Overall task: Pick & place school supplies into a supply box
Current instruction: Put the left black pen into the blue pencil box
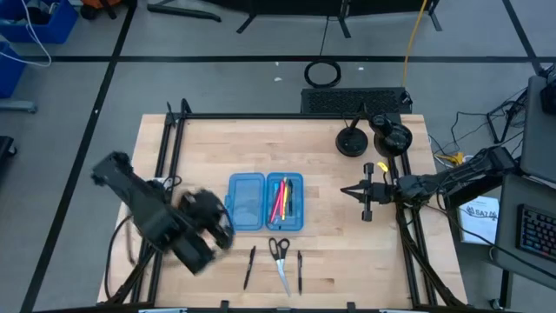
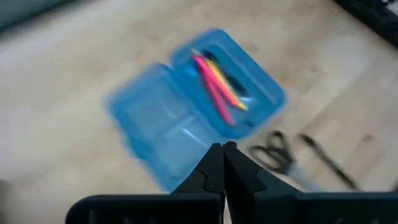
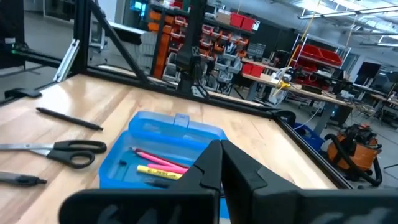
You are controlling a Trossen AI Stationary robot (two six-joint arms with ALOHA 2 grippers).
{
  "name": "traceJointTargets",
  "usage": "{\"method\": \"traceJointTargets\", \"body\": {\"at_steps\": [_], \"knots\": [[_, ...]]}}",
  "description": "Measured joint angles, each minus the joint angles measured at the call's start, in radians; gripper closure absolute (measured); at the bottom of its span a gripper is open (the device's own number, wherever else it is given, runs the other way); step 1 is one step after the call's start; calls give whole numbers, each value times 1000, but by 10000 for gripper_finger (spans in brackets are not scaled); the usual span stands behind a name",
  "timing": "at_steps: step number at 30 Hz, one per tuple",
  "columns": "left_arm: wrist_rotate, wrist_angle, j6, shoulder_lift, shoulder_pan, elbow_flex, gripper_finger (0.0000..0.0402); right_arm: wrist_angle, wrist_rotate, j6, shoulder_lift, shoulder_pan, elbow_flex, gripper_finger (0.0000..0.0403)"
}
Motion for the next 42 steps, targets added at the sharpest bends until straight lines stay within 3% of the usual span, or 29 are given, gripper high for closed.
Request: {"method": "traceJointTargets", "body": {"at_steps": [4, 10, 15, 18, 24, 28, 35, 42], "knots": [[17, 117, -171, 107, -10, -8, 397, 0, 0, 7, 0, 0, -1, 403], [187, 69, -312, 286, -9, -14, 391, 0, 0, 34, 0, 0, -1, 403], [392, 68, -325, 379, 16, -13, 368, -5, 0, 85, 0, 0, -2, 403], [484, 113, -233, 399, 41, -13, 331, -7, 0, 106, 0, 0, -2, 403], [486, 299, -128, 406, 67, -13, 253, -6, 0, 133, 0, 0, -3, 403], [475, 328, -125, 408, 67, -13, 223, -7, 0, 134, 0, 0, -3, 403], [525, 370, -167, 471, 43, -13, 189, -7, -1, 134, 1, 0, -3, 403], [587, 459, -182, 528, 39, -13, 182, -7, -1, 134, 1, 1, -3, 403]]}}
